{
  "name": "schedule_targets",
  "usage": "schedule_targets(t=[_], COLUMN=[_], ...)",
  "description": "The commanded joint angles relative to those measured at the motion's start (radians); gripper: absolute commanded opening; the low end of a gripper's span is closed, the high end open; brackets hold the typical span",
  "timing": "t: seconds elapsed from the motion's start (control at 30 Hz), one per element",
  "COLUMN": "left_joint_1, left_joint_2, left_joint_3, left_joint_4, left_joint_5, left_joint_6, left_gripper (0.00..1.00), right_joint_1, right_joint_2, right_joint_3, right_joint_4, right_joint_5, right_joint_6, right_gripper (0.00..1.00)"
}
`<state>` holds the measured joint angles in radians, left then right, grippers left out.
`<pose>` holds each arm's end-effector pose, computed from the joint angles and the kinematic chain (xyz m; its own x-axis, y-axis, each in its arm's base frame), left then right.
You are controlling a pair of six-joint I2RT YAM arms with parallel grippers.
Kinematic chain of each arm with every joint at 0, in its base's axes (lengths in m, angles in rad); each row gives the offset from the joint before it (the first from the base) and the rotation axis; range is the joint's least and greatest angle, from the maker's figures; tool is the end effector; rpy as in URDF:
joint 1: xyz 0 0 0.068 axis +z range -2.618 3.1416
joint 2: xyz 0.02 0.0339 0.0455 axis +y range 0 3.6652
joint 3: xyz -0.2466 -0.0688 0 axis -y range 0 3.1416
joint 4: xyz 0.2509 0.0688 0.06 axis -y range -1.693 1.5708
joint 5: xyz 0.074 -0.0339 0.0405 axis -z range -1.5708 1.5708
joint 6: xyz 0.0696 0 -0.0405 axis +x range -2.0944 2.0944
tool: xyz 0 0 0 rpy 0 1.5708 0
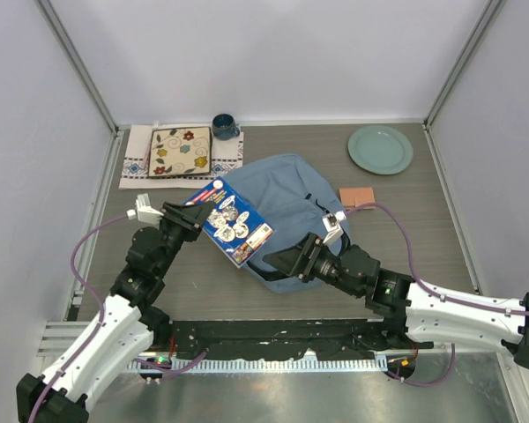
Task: Pack the student bag
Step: Pick up the book from the center of the board.
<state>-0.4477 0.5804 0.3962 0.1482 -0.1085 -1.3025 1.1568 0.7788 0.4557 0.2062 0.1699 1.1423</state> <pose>0.1966 -0.0861 0.2566 -0.3295 -0.9051 -0.2687 0.0569 0.2650 -0.9626 0.1086 0.2178 0.2473 -0.7788 0.4561 -0.4306 -0.3042 0.3257 0.8952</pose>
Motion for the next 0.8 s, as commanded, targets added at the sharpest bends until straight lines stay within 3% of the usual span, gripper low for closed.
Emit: schedule_targets(t=[0.0,0.47,0.77], left_joint_1=[0.001,-0.003,-0.02], left_joint_2=[-0.007,-0.008,0.007], left_joint_3=[0.053,-0.007,-0.008], left_joint_4=[0.154,0.27,0.303], left_joint_5=[0.004,0.056,0.067], left_joint_6=[-0.044,-0.142,-0.142], left_gripper=[0.0,0.0,0.0], right_joint_1=[0.015,0.014,0.004], right_joint_2=[0.031,0.158,0.332], right_joint_3=[-0.031,0.077,0.106], right_joint_4=[0.18,0.222,0.473], right_joint_5=[0.091,0.161,0.128], right_joint_6=[0.057,0.001,0.049], right_gripper=[0.77,0.81,0.8])
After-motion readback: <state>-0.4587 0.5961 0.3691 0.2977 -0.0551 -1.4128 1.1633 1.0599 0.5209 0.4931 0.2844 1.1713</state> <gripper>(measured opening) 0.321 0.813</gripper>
